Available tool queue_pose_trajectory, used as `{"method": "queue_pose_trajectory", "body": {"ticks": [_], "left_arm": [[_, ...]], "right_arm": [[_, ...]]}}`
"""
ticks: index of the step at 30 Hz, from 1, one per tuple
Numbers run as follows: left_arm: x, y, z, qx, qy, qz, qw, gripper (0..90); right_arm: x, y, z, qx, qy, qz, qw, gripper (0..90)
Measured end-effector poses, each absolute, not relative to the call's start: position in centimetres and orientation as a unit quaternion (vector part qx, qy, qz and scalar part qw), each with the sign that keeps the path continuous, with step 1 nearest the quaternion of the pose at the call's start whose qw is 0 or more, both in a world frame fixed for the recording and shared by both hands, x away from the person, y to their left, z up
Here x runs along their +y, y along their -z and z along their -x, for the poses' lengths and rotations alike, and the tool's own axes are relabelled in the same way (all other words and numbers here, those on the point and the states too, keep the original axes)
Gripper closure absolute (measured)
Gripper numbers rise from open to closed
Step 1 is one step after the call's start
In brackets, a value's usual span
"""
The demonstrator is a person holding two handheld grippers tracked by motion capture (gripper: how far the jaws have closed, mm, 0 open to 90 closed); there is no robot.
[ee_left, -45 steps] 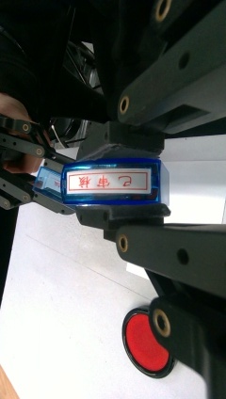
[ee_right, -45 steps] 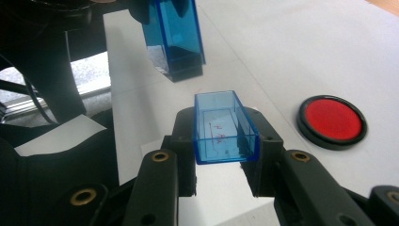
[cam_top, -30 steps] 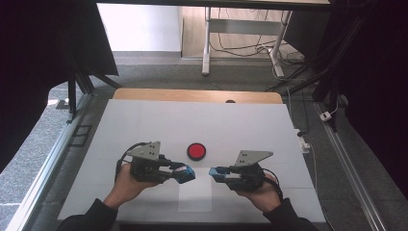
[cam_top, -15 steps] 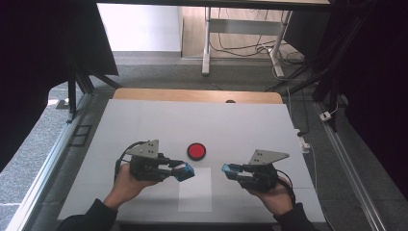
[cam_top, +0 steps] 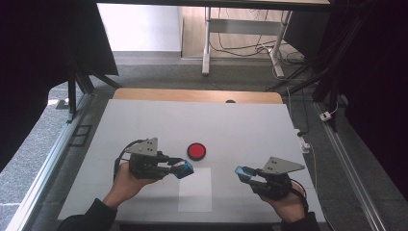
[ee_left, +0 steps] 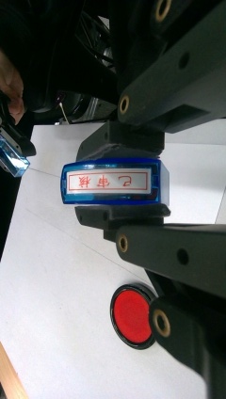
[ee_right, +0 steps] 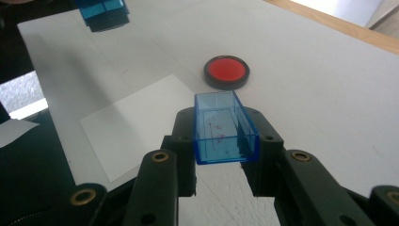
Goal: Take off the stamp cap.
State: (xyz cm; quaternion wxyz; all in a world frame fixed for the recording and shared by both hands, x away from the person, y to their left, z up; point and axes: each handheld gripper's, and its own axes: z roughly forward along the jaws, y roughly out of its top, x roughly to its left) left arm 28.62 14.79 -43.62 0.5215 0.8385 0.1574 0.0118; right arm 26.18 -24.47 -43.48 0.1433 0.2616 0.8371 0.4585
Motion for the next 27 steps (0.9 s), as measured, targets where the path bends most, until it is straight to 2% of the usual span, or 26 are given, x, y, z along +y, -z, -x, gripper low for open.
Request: {"method": "queue_pose_trajectory", "body": {"ticks": [13,27], "left_arm": [[14.9,43.5,-28.9,0.169,-0.017,-0.836,0.521,70.6],[15.0,43.0,-29.1,0.182,-0.025,-0.838,0.514,70.6]], "right_arm": [[-28.0,44.2,-25.6,0.814,-0.45,-0.332,0.16,68.2],[-31.0,45.2,-24.7,0.803,-0.444,-0.37,0.147,68.2]]}}
